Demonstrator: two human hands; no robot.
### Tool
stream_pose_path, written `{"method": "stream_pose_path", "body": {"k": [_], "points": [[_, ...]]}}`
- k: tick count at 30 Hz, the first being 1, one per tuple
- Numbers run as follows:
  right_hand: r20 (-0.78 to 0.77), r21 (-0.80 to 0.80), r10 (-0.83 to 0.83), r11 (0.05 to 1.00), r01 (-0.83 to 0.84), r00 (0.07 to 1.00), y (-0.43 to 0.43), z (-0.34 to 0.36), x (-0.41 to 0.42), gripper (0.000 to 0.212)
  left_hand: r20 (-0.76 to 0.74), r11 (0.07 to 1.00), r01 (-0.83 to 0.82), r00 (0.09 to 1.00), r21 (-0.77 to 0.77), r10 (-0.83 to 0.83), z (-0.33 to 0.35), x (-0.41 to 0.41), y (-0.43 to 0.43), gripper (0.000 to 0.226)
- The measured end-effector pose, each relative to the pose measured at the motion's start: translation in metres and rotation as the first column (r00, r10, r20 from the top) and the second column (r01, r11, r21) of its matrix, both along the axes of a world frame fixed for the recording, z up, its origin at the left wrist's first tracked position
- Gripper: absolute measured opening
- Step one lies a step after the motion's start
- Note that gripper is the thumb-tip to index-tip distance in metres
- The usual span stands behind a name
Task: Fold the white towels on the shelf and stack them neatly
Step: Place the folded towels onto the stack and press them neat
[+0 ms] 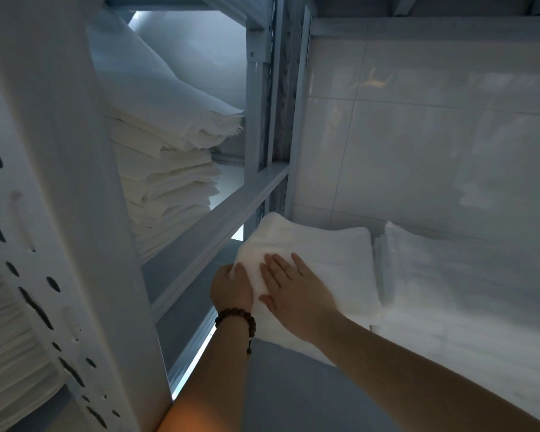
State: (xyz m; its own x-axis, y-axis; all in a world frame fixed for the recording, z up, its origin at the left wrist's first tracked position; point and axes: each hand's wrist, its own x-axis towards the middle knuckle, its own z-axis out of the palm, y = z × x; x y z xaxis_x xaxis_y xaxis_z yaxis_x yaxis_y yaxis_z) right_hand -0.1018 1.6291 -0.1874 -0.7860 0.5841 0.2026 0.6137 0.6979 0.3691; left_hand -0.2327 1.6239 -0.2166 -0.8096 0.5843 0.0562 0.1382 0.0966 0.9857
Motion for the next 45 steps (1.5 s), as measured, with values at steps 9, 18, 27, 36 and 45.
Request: {"method": "stream_pose_path", "body": {"k": [9, 18, 27, 36, 45], "points": [[0.115, 0.212, 0.043, 0.975, -0.067, 0.992, -0.002, -0.014, 0.037, 0.071, 0.223, 1.000, 0.015, 0.975, -0.002, -0.014, -0.018, 0.010, -0.001, 0.043], [0.305, 0.338, 0.123, 0.913, -0.228, 0.944, -0.001, -0.036, 0.044, 0.078, 0.470, 0.987, 0.059, 0.874, 0.149, -0.123, -0.024, 0.010, 0.000, 0.075], [0.331, 0.355, 0.102, 0.907, -0.224, 0.938, -0.007, -0.047, 0.034, 0.078, 0.556, 0.964, 0.101, 0.800, 0.246, -0.225, -0.025, 0.008, -0.016, 0.060], [0.227, 0.314, 0.012, 0.946, -0.085, 0.974, -0.004, -0.023, 0.000, 0.079, 0.598, 0.949, 0.119, 0.751, 0.292, -0.279, -0.022, 0.006, -0.021, 0.066], [-0.094, 0.092, 0.103, 0.991, -0.094, 0.990, -0.002, 0.025, 0.008, 0.070, -0.211, 0.998, -0.067, 0.975, 0.000, 0.065, 0.011, 0.017, -0.025, 0.044]]}}
